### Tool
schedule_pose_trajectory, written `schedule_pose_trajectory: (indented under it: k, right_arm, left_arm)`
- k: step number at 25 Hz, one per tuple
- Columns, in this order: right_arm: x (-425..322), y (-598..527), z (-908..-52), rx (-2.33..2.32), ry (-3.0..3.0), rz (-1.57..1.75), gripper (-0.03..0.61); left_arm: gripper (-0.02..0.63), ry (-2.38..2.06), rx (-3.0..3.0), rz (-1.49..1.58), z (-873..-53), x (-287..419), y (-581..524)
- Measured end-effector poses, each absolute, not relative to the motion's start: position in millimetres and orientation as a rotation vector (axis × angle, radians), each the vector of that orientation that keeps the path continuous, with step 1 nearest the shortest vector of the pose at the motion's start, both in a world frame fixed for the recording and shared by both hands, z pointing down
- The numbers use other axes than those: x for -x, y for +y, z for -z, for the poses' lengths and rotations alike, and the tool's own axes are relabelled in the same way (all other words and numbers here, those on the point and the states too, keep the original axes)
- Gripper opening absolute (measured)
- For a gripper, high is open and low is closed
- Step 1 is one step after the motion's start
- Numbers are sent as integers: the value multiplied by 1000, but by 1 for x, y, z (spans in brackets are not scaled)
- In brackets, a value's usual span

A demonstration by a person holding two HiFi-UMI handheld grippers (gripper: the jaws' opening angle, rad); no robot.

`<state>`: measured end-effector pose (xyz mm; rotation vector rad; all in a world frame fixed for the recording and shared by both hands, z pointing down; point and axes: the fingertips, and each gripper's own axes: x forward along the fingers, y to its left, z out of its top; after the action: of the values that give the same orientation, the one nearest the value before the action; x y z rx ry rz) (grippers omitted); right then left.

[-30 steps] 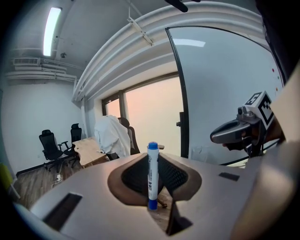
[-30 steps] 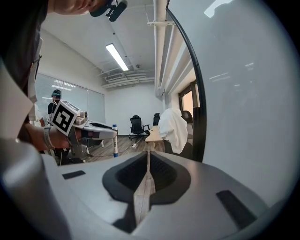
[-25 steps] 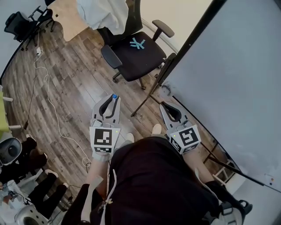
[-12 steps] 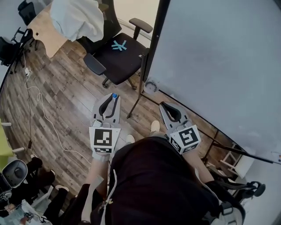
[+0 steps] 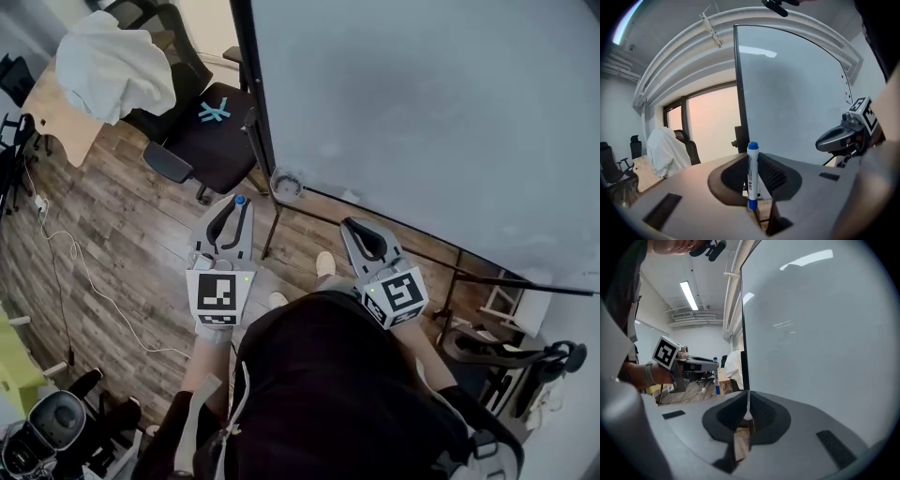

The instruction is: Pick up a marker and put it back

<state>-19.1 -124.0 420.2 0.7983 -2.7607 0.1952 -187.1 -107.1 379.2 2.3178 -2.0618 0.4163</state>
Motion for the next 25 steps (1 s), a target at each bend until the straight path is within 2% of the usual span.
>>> schedule_pose_trajectory:
  k: [25]
  right_arm:
    - [-73, -134, -437, -1128, -2598, -284, 28]
  left_arm:
    - [69, -1809, -2487, -423, -414, 119, -174]
